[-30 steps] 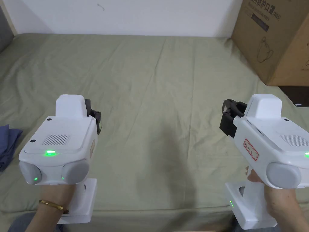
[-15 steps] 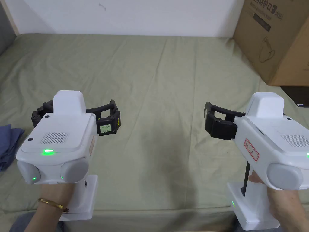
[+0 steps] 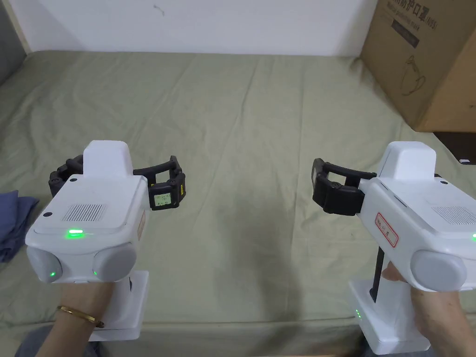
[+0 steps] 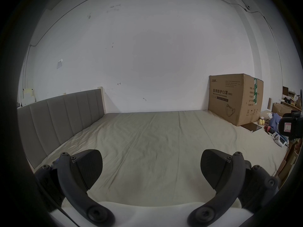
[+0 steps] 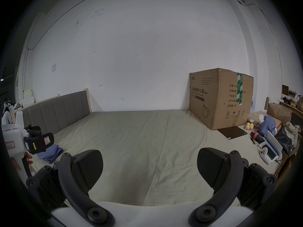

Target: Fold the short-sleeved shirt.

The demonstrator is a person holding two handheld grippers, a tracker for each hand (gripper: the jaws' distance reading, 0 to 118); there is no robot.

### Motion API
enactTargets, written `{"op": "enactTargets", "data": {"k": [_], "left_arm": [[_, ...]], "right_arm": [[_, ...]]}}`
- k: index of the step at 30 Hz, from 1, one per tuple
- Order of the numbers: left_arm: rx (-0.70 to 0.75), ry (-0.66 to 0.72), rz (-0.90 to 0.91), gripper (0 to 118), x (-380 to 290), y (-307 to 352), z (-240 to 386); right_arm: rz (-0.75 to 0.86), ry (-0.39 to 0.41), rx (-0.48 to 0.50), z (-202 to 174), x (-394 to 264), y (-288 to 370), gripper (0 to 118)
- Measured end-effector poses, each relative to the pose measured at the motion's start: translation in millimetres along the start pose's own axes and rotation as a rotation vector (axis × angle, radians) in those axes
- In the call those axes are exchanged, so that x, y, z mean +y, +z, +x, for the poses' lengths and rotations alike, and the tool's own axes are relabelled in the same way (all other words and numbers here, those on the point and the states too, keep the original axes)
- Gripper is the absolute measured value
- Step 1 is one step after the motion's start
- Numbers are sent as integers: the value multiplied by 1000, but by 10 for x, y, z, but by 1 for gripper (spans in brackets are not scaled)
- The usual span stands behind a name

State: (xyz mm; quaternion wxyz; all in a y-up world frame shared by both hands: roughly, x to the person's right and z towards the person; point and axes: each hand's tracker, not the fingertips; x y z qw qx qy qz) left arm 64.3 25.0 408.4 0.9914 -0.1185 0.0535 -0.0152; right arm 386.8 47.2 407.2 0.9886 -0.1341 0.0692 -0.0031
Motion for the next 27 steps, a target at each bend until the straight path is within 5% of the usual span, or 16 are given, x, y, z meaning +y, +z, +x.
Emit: {"op": "enactTargets", "data": {"k": [27], "left_arm": [[-2,-1,1,118,-51,30,8]], "right_arm": [[8,4,11,-16,-4,28,115]]}}
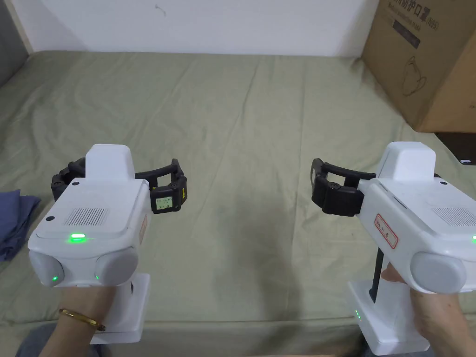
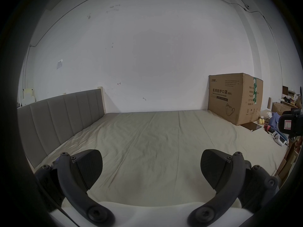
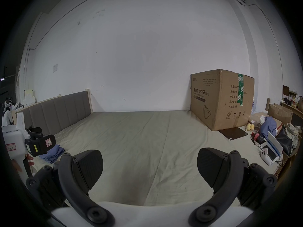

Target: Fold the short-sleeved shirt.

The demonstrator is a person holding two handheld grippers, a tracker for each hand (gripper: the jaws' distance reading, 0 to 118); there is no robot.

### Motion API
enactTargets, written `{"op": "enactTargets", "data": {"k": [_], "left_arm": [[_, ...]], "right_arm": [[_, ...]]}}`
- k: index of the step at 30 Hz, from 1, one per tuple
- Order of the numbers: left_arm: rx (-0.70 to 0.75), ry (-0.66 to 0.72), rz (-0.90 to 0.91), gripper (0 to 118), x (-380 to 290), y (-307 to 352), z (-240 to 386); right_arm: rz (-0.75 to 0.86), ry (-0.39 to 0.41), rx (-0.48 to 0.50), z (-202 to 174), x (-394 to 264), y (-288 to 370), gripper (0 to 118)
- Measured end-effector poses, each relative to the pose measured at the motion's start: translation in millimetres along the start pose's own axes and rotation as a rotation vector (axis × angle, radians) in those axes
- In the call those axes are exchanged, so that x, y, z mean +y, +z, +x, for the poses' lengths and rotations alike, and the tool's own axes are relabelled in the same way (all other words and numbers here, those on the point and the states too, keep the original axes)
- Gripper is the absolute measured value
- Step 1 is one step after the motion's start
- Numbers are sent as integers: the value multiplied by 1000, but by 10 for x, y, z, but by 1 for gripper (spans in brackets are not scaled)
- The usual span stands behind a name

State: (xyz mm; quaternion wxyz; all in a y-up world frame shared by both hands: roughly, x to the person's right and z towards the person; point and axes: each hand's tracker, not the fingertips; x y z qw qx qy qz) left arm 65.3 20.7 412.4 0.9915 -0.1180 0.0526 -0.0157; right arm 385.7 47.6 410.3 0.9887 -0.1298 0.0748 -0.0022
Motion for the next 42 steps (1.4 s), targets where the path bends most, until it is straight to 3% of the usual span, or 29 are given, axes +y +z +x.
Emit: {"op": "enactTargets", "data": {"k": [42], "left_arm": [[-9,-4,13,118,8,40,61]], "right_arm": [[11,15,-4,8,19,30,115]]}}
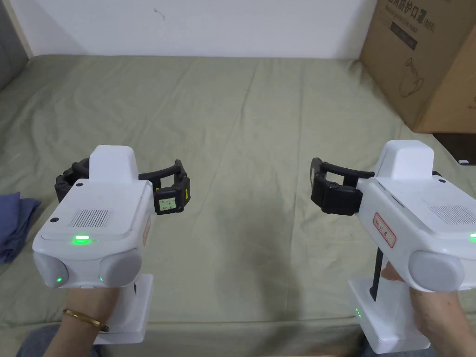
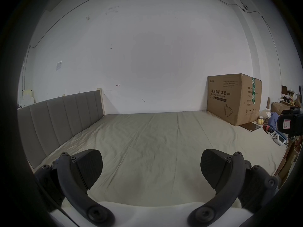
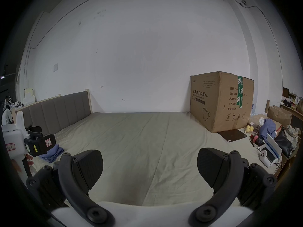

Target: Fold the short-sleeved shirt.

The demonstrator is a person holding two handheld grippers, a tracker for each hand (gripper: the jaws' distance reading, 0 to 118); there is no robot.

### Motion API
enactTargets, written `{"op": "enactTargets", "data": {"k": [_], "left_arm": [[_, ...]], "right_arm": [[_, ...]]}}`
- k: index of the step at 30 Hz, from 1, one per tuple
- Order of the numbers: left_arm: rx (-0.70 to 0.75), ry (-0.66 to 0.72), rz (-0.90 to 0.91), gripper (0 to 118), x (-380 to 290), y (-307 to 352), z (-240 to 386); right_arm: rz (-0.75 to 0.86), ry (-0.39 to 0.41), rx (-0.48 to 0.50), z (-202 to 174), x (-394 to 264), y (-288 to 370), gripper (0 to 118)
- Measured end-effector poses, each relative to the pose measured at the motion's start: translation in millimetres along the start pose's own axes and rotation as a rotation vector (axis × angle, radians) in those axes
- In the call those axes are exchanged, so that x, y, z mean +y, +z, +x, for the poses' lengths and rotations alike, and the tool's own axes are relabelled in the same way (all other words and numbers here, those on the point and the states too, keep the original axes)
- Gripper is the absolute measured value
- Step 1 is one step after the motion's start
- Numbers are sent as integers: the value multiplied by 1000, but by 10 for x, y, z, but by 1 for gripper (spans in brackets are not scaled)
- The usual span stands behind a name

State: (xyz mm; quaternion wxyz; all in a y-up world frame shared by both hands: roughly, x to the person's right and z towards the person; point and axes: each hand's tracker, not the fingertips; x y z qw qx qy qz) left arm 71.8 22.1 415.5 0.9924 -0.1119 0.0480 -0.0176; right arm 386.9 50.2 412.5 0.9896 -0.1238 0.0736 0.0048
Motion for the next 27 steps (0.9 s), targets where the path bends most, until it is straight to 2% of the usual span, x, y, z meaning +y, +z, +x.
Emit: {"op": "enactTargets", "data": {"k": [18,21,25,27], "left_arm": [[-1,9,3,118,15,-3,-6],[8,27,-20,118,38,-29,-6],[16,92,-172,118,-54,-83,8],[-5,136,-218,118,-202,-49,13]], "right_arm": [[-23,14,-21,-42,48,-18,115],[-233,-65,-55,-35,204,-132,116],[-407,-284,20,69,232,-292,116],[-516,-336,-62,9,164,-326,115]]}}
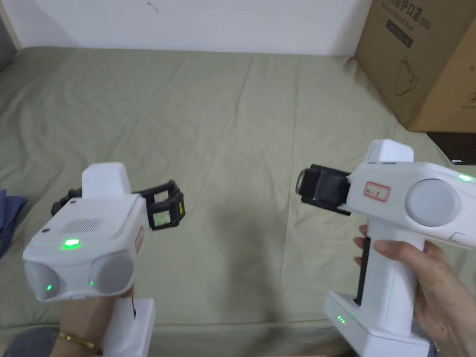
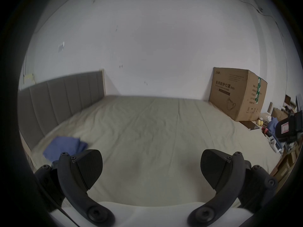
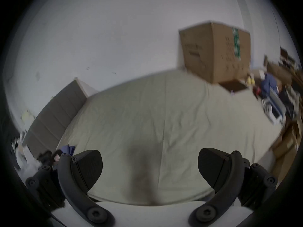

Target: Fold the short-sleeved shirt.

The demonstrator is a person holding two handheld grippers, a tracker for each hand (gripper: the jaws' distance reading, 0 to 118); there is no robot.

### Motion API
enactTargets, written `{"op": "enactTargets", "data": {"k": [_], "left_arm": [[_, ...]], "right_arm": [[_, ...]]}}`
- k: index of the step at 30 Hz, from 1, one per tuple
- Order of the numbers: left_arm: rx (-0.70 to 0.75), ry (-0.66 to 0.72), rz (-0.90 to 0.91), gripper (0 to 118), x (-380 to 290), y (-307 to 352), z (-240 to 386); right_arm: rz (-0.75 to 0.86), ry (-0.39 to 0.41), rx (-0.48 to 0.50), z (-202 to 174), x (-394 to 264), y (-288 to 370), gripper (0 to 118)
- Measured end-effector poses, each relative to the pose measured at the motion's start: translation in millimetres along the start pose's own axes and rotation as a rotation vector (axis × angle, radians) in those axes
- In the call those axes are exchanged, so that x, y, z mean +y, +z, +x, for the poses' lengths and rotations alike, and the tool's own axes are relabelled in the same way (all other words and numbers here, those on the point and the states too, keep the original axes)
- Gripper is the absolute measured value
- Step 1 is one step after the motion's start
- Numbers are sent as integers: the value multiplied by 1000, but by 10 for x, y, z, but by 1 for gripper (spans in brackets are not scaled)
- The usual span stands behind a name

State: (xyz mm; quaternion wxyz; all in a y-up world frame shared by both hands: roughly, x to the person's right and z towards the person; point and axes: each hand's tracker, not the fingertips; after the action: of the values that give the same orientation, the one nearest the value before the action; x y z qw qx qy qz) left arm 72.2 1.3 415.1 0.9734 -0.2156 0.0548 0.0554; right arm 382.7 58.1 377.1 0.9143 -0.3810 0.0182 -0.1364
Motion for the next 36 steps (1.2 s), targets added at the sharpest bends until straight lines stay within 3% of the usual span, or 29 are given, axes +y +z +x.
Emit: {"op": "enactTargets", "data": {"k": [3,5,9,16,20,24,32,36], "left_arm": [[-3,-4,-77,118,-223,-11,8],[15,-50,-106,118,-361,-9,24],[19,-86,-137,118,-519,-36,16],[27,-24,-198,118,-585,-207,-48],[44,27,-270,118,-668,-416,-113],[79,69,-334,118,-727,-772,-203],[170,82,-364,118,-508,-1989,-301],[220,134,-387,118,-387,-2518,-322]], "right_arm": [[-115,52,-110,-80,-143,-119,114],[-134,100,-100,-95,-263,-196,114],[-118,101,-113,-133,-418,-235,114],[-140,126,-112,-189,-478,-441,114],[-219,208,-136,-229,-671,-739,114],[-290,222,-130,-121,-789,-1261,114],[-208,264,-250,-171,-326,-2325,114],[-195,232,-277,-216,-92,-2825,114]]}}
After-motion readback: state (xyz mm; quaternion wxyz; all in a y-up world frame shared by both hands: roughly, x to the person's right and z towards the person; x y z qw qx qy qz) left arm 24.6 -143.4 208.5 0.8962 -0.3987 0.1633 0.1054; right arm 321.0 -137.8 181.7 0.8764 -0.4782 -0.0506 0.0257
